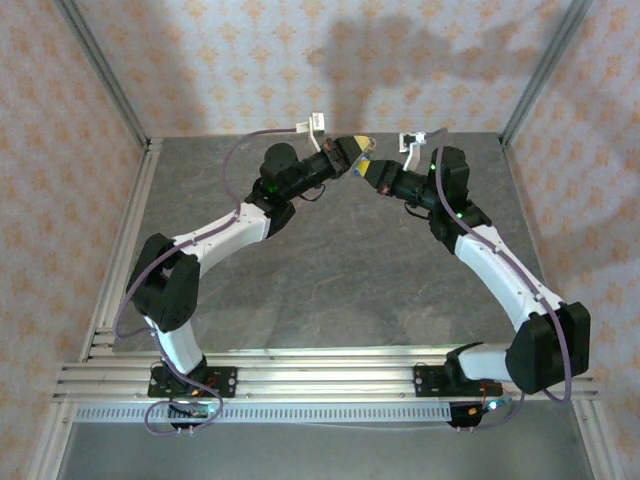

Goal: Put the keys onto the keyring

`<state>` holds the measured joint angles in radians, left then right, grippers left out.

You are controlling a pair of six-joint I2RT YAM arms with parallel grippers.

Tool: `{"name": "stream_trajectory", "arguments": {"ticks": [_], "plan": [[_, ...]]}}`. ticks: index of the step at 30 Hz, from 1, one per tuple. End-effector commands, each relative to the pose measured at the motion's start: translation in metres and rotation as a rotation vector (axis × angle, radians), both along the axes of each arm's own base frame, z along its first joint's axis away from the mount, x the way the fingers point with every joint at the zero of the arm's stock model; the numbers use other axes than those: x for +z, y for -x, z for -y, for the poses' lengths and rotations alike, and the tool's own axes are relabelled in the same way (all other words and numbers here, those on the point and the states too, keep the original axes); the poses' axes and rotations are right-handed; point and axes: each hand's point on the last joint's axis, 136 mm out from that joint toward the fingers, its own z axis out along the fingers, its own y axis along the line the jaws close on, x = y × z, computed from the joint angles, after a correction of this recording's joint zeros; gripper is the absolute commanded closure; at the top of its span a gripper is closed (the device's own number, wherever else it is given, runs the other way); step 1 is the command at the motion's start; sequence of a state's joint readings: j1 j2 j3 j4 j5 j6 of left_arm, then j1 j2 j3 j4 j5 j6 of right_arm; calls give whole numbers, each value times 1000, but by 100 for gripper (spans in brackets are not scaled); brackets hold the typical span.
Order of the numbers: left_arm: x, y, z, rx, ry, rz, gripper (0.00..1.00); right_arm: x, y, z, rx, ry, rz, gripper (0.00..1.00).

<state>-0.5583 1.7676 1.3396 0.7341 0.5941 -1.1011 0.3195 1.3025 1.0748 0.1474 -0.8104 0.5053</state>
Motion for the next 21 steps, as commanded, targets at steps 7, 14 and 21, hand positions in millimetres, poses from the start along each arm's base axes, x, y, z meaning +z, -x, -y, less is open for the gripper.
{"name": "stream_trajectory", "arguments": {"ticks": [7,14,21], "plan": [[40,37,8,-72,-15,199,100,13,7,11,-1,-53,24,100],[43,49,8,-90,-81,283,100,18,10,21,0,-66,32,100],[53,56,1,-61,-46,345,100,21,14,20,12,-77,32,100]]}}
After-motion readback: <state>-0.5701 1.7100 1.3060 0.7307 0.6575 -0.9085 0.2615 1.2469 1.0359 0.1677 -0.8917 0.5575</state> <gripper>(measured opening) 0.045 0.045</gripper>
